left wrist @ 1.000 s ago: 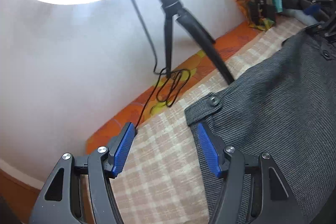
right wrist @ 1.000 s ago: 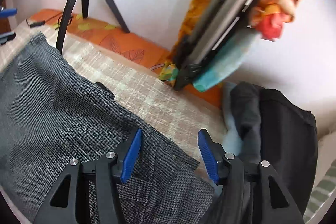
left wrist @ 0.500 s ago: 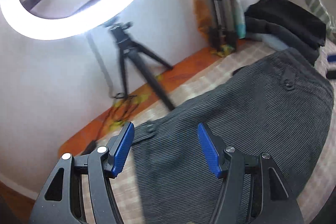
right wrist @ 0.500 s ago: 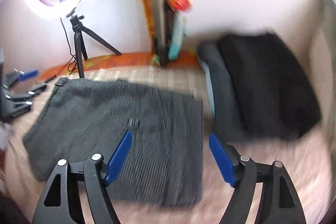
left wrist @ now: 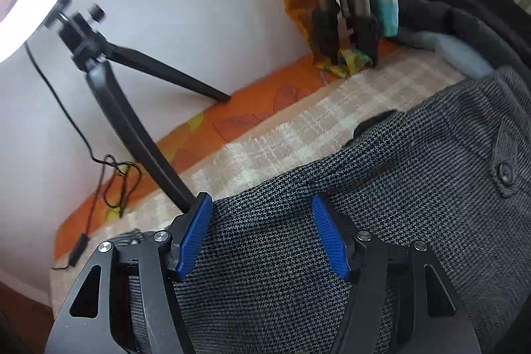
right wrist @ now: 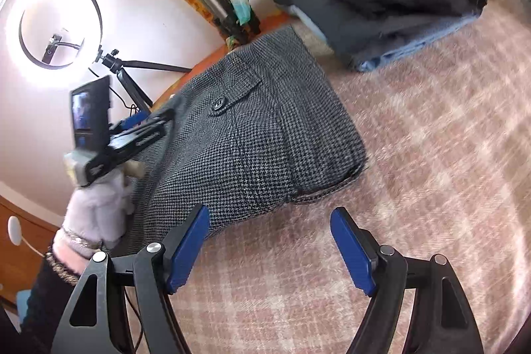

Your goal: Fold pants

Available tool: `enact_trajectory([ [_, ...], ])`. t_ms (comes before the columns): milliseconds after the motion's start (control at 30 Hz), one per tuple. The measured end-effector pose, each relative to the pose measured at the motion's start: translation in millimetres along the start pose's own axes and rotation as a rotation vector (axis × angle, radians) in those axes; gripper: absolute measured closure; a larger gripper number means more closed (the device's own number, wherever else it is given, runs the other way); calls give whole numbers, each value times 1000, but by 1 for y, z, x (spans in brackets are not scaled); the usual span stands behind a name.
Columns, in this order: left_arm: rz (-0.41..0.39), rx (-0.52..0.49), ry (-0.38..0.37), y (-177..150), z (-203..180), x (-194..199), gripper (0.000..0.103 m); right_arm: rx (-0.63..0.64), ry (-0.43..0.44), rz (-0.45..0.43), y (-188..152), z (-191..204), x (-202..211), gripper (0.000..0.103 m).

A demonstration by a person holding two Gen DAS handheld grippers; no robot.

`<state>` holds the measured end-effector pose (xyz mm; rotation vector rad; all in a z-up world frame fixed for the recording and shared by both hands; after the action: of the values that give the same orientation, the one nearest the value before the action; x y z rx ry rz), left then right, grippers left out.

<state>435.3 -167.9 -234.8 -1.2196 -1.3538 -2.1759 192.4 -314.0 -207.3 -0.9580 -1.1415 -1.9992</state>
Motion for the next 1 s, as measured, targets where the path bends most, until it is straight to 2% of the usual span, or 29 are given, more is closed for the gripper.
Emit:
enact_trajectory([
  [67,-17,-2,3,0,-1,-1,40,-31,7,0,4,-2,-8,24],
  [133,-9,-13,7,2,-1,3,40,-91,55,-7,10,-4,-15,24],
  [233,-64,3,11,8,-1,36,40,-171,93,-31,18,-10,-27,25],
  [333,-117,26,-35,5,-14,73,40,-221,93,-119,29,-14,-33,24],
  [433,-135,-10,-67,-13,-41,99,40,-242,88,-162,37,-12,-39,24],
  [567,-97,-91,-90,-46,-81,102,40,-284,101,-180,46,-11,-44,25],
  [633,-70,-123,-62,-56,-90,90,42,-286,101,-178,48,-11,-45,34],
  [667,-57,-108,-61,-60,-91,83,42,-283,96,-178,50,-11,-47,36],
  [767,-38,-90,-52,-62,-88,72,42,-270,85,-174,48,-15,-44,55],
  [833,-21,-66,-77,-60,-85,70,42,-240,66,-178,53,-13,-41,71],
  [933,-3,-46,-98,-60,-78,73,42,-195,38,-195,57,-8,-32,80],
  [1000,-3,-13,-111,-62,-69,81,42,-143,4,-217,60,0,-24,83],
])
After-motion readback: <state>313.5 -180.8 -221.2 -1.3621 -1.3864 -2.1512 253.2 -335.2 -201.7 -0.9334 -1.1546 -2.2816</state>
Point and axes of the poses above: each gripper's, at about its wrist camera, not at the fingertips, and x roughly against the way its jaws point, z to its left, y to its top, the point moved 8 cm from there along -x, roughly the way its jaws point, and after that the axes turned 9 degrees about -y, right-handed, at the moved point
